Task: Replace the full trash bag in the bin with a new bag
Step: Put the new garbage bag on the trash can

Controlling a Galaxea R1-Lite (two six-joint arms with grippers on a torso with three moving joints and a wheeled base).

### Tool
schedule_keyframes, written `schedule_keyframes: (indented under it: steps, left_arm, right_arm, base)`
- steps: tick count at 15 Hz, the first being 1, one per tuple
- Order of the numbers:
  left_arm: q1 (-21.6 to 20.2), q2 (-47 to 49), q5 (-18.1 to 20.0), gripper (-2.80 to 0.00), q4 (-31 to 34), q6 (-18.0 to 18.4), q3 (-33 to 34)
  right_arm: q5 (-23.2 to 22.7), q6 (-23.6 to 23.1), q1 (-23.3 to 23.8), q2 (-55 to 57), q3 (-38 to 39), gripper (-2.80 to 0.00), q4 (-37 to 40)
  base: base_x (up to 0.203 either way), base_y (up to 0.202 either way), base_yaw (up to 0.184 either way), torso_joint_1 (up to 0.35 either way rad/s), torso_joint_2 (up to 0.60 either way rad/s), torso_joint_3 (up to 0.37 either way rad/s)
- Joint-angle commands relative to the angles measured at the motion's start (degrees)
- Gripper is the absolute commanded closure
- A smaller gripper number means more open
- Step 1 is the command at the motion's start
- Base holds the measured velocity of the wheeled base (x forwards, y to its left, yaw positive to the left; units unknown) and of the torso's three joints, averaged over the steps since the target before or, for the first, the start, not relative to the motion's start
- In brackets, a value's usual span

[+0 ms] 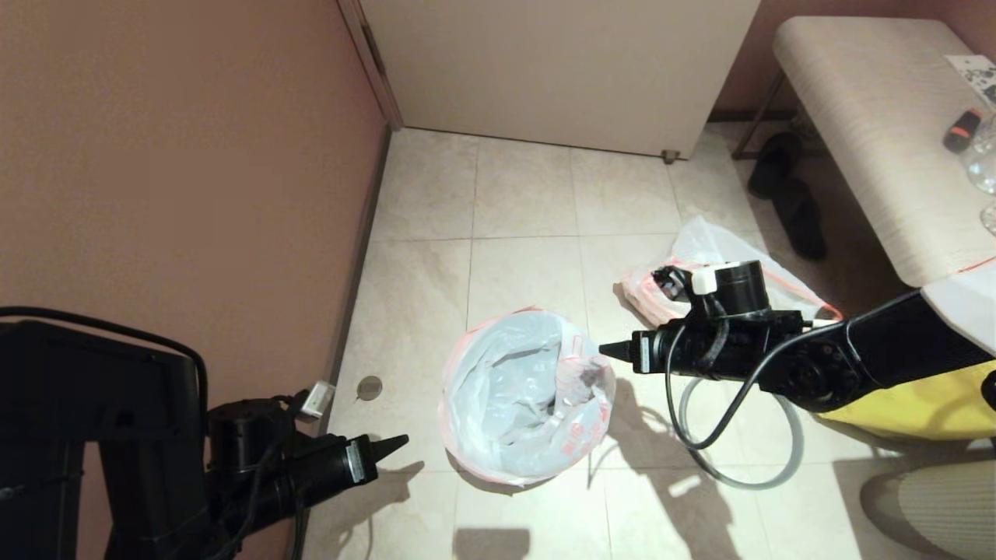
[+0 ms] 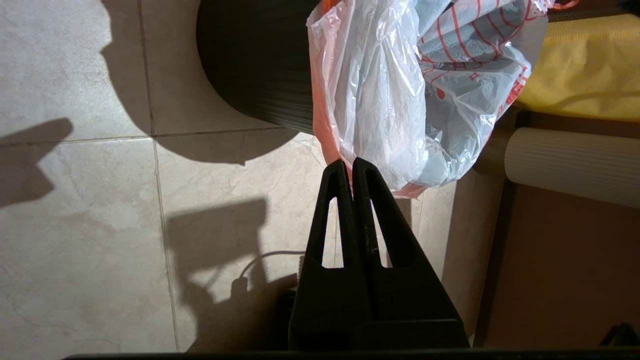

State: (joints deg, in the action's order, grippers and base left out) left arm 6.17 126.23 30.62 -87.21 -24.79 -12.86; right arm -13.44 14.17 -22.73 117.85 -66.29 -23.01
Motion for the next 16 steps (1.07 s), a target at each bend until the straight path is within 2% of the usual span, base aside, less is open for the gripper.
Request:
schedule_keyframes:
  steps: [1, 5, 8, 10, 12, 13, 16]
  left_arm:
    - [-0.3, 0.0, 0.1, 0.00, -2.7, -0.2, -0.2]
    - [-1.3, -0.7, 0.3, 0.00, -2.7, -0.3, 0.0]
    - [-2.4, -2.0, 0.6, 0.00, -2.7, -0.6, 0.5]
    - [-4.7, -3.4, 4.7, 0.00, -2.7, -0.6, 2.0]
    - [-8.3, -4.5, 11.7, 0.00, -2.7, -0.6, 2.8]
    - [-8.9, -4.7, 13.1, 0.00, -2.7, -0.6, 2.8]
    - [-8.6, -4.3, 13.1, 0.00, -2.7, -0.5, 2.8]
  right_arm:
    - [-0.1, -1.0, -1.8, -0.6, -2.9, 0.00, 1.9]
    - [0.1, -3.2, -6.2, 8.6, -18.9, 0.00, 11.6]
    - [2.8, -6.2, -8.3, 20.0, -39.6, 0.00, 24.3]
    - [6.1, -11.7, -9.5, 27.8, -48.7, 0.00, 29.7]
    - [11.4, -18.5, -10.7, 34.2, -48.9, 0.00, 33.4]
    - [13.5, -22.6, -11.1, 36.3, -48.1, 0.00, 34.6]
    - [14.9, -24.9, -11.9, 38.2, -47.0, 0.00, 35.2]
  base:
    - [0.000, 0.000, 0.000, 0.000, 0.00, 0.000]
    - [0.000, 0.000, 0.000, 0.000, 0.00, 0.000]
    - [0.000, 0.000, 0.000, 0.000, 0.00, 0.000]
    - [0.000, 0.000, 0.000, 0.000, 0.00, 0.000]
    - [0.000, 0.000, 0.000, 0.000, 0.00, 0.000]
    - [0.000, 0.000, 0.000, 0.000, 0.00, 0.000]
    - [0.000, 0.000, 0.000, 0.000, 0.00, 0.000]
